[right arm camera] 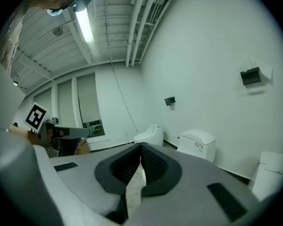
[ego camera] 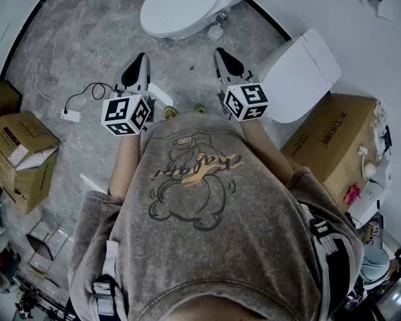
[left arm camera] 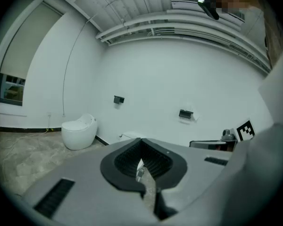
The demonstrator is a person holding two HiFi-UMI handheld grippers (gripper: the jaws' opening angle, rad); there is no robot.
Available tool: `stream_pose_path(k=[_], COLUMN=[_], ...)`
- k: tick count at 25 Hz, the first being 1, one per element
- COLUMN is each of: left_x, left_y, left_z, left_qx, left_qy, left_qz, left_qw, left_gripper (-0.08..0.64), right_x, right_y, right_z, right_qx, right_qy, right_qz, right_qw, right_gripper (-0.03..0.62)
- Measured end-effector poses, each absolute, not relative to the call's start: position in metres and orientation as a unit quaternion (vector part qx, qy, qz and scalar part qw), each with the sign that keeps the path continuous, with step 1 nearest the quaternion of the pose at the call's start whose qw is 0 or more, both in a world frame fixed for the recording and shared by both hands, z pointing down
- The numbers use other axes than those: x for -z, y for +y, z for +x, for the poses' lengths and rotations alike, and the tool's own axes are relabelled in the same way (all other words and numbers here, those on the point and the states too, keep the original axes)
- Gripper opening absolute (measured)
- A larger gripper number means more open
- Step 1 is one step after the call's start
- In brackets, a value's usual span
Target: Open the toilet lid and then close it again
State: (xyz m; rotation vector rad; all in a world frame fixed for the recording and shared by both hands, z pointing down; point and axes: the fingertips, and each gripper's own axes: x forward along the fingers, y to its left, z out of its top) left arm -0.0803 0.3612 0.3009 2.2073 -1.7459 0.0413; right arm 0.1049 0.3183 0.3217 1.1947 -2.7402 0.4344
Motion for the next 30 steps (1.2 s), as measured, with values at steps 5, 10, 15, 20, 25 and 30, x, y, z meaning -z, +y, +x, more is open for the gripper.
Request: stream_pose_path(k=[5,10,15,20,25,30], left_x=[-0.302,-0.320,-0.342,-0.367,-0.406,-0.469], left_y=[0.359,0.354,0.337,0.295,0.245,0.191], left_z=[-0.072,-0.070,-0.075,-0.089,-0.105,-0.119], left_qx=[-0.014,-0.013,-0.012,-0.019,-0.037,-0.060], left_qy=[-0.612,-0.623,-0.629,-0.622,-0.618,-0.608], left_qz=[0.773,0.764,0.756,0.759,0.758,0.760], left_qw=[0.164,0.169,0.183,0.193,0.207,0.223], left_gripper=[0.009,0.009,0.009,0.009,0.009,0.009], right_x=[-0.324,-0.342,-0.360,-0.385,-0.425,-0.487], right_y=[0.317,0.308,0.289,0.249,0.202,0.148], right_z=[0.107,0.104,0.092,0.074,0.056,0.035], right_qx=[-0.145,-0.145,-0.154,-0.167,-0.184,-0.202], right_qy=[-0.910,-0.919,-0.920,-0.914,-0.909,-0.903], right_qz=[0.383,0.361,0.352,0.360,0.362,0.362], right_qw=[0.056,0.066,0.076,0.085,0.098,0.112], right_gripper=[0.028,0.028,0.028,0.028,0.028,0.028])
